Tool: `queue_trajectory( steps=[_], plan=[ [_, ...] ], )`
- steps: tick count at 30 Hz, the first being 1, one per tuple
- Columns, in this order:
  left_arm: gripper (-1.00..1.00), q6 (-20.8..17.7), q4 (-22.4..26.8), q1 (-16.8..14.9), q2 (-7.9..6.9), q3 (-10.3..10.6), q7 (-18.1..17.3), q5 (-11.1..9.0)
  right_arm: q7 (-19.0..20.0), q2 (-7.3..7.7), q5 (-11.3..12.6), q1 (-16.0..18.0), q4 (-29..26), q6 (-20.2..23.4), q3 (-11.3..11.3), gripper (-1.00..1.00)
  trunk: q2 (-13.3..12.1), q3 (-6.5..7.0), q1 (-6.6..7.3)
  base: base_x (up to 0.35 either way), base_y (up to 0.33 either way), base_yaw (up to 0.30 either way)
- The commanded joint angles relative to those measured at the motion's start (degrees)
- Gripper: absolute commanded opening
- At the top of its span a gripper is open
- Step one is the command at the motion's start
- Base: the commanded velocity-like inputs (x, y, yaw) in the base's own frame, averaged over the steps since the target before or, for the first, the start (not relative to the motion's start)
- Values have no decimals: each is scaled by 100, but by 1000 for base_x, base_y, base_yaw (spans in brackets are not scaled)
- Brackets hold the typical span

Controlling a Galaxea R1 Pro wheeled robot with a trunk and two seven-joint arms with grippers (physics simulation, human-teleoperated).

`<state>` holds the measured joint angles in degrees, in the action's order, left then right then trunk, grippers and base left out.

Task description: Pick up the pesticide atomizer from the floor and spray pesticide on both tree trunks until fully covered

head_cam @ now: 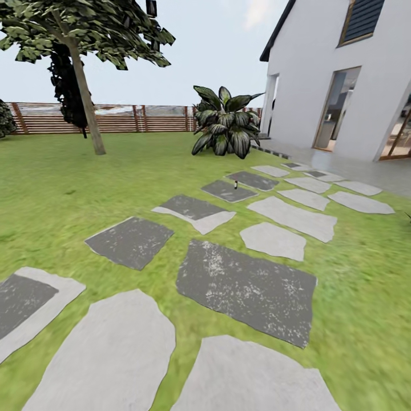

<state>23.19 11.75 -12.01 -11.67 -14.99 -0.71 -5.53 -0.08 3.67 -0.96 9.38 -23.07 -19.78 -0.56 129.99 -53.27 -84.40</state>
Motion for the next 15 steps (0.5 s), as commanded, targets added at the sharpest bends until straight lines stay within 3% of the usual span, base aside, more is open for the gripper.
queue_trajectory(
  steps=[1, 15],
  plan=[
    [100, 19, -7, -3, -2, 24, -8, -58, -1, 2, -10, 3, 4, -17, -5, 100, 2, -5, -2, 338, 0, 0],
    [100, 16, -7, -3, -2, 24, -8, -54, -9, 2, -10, 3, 4, -17, -5, 100, 2, -5, -2, 338, 0, 0]
  ],
)
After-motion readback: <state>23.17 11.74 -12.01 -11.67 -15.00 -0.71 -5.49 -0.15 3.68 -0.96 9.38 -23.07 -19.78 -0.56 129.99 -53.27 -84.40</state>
